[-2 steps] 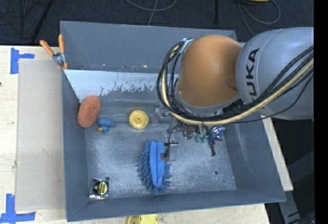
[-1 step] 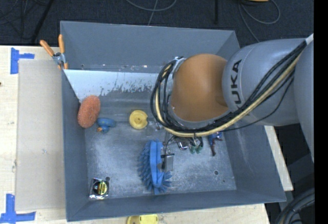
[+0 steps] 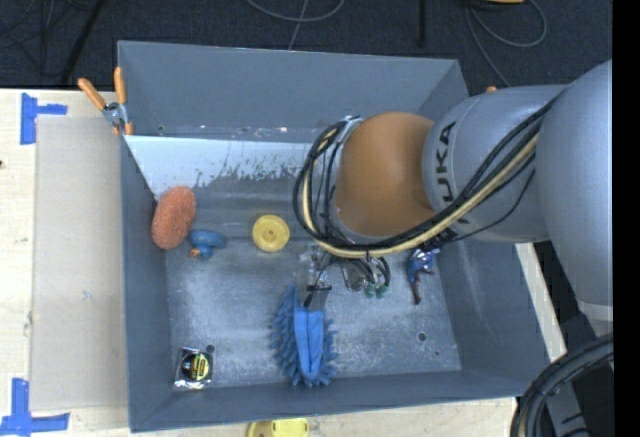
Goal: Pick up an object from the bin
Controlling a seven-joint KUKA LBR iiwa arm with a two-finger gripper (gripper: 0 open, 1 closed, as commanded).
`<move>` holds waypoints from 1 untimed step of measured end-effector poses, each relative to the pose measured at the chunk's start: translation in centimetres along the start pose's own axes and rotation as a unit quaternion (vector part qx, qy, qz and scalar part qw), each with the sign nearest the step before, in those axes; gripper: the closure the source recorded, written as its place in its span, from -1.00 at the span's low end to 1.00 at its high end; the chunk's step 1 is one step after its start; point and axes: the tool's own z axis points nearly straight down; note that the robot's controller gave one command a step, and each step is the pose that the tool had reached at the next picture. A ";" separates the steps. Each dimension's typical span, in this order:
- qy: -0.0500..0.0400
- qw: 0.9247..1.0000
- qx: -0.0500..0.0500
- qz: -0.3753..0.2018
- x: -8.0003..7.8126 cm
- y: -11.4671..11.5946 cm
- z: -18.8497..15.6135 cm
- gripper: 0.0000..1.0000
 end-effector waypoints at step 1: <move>0.000 1.000 0.000 0.000 0.0 0.0 0.0 1.00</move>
Offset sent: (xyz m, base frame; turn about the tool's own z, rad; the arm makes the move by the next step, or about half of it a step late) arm -0.0333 -0.0069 -0.0147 -0.0505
